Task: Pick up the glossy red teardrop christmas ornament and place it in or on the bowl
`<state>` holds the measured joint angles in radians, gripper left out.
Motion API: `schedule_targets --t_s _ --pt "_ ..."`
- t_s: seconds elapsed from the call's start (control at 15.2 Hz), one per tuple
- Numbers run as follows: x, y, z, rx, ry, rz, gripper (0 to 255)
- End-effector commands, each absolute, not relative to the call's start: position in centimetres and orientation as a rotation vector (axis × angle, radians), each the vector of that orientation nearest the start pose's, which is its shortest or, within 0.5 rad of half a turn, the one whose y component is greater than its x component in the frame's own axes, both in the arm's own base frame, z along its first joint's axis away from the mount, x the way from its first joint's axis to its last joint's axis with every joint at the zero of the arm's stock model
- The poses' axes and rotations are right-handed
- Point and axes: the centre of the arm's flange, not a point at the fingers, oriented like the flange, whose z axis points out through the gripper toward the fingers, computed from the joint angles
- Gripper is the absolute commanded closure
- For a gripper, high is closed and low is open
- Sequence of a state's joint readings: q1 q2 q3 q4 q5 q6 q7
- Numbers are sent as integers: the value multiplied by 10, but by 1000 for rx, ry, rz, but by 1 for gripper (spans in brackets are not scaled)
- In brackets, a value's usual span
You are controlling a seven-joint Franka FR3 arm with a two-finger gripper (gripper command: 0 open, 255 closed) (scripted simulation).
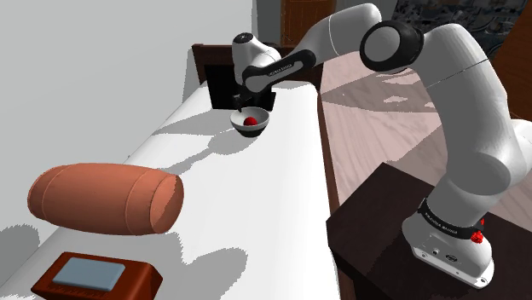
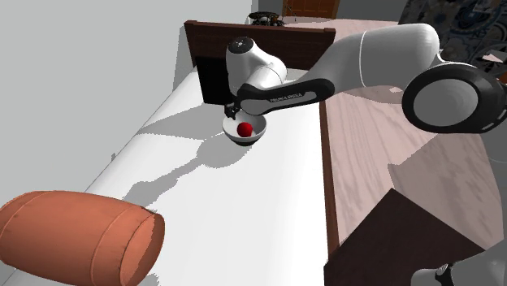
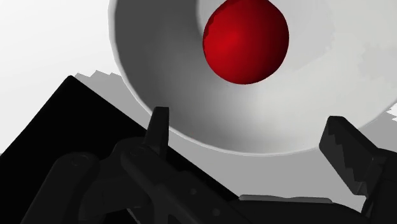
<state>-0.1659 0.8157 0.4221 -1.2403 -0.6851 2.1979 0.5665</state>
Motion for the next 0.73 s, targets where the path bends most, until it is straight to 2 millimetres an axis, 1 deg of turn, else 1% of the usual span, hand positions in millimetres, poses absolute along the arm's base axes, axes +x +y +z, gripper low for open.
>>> schedule_targets --t_s 0.0,0.2,0.66 --pt "764 84 338 -3289 191 -522 0" --pt "753 92 372 -3289 191 -522 0" --pt "753 92 372 -3289 191 -522 0"
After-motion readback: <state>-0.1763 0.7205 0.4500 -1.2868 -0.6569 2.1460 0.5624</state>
